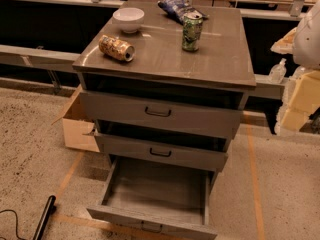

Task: Place green can into bottom drawer

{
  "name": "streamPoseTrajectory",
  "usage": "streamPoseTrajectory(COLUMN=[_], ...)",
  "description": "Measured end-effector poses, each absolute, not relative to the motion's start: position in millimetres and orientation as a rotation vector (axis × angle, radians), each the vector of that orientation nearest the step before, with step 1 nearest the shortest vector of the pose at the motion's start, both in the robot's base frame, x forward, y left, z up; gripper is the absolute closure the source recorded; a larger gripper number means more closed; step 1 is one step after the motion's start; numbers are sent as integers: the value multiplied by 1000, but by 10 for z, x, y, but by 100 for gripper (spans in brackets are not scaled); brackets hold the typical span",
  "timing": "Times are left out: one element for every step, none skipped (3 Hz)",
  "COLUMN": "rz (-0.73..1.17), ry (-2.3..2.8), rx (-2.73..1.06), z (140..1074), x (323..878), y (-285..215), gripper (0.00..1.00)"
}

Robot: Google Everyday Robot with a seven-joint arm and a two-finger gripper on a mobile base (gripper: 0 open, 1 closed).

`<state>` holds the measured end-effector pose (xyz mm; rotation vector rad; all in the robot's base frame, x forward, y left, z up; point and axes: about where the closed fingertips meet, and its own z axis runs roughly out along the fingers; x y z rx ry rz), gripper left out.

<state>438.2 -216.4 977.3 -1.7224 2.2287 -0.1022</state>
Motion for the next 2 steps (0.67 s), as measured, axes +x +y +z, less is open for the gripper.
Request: streamPoseTrajectory(rz=[-102, -62], ry=[2229, 2209], rx=[-1722, -1604], z=[9773, 9747], x=[4383, 4524], y=[-2163, -2201], gripper=[0, 0])
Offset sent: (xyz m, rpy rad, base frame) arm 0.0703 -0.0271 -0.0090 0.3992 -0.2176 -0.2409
